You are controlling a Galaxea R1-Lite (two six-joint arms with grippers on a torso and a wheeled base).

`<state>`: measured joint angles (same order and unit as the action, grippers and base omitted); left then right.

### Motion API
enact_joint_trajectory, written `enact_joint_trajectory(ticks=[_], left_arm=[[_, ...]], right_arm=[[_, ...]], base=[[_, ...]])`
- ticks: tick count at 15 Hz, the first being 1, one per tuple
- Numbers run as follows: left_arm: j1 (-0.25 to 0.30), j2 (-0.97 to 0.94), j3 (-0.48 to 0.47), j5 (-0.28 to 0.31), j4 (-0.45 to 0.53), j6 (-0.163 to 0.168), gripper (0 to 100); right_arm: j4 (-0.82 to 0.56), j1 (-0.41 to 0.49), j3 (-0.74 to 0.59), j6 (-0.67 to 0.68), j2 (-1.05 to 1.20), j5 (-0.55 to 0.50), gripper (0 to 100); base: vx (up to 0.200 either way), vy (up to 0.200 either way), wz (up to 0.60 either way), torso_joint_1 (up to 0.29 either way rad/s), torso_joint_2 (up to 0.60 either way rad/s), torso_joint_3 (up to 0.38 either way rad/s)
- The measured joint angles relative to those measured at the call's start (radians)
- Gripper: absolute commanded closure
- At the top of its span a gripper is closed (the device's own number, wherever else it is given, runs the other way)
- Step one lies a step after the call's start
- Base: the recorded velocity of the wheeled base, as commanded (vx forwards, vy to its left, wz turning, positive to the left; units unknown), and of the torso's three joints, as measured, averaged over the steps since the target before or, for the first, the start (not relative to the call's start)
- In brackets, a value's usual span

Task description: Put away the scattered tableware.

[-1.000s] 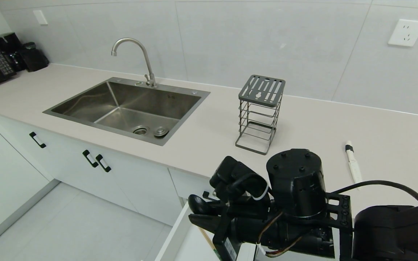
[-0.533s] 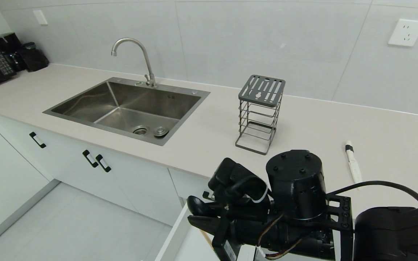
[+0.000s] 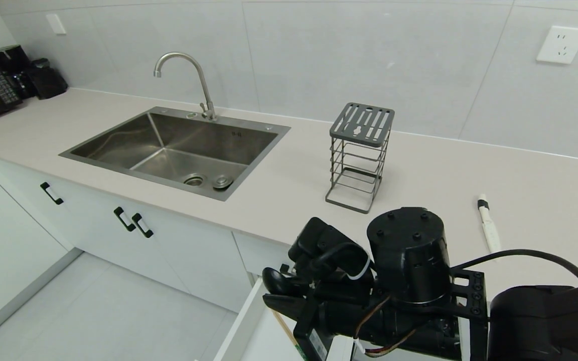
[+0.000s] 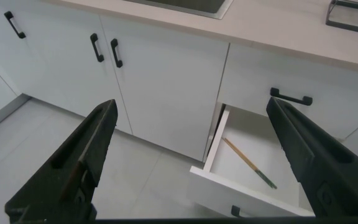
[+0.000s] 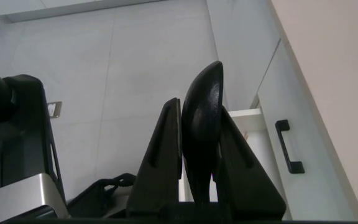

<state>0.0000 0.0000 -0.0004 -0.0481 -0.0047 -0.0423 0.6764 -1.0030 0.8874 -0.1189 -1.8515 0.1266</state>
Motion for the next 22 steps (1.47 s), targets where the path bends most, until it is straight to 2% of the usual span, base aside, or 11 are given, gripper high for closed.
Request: enact_joint_trajectory(ticks=[6, 22], left_arm=[[0.0, 0.0, 0.0, 0.0, 0.001, 0.0, 0], [0.0, 0.0, 0.0, 0.0, 0.0, 0.0, 0]], right_arm=[[0.0, 0.0, 0.004, 0.0, 0.0, -0.012, 100], [-0.004, 0.0, 0.032, -0.003, -0.006, -0.02, 100]], base=[[0.0, 0.0, 0.0, -0.255, 0.51, 0.247], [0.0, 0.0, 0.0, -0.132, 0.26, 0.127]])
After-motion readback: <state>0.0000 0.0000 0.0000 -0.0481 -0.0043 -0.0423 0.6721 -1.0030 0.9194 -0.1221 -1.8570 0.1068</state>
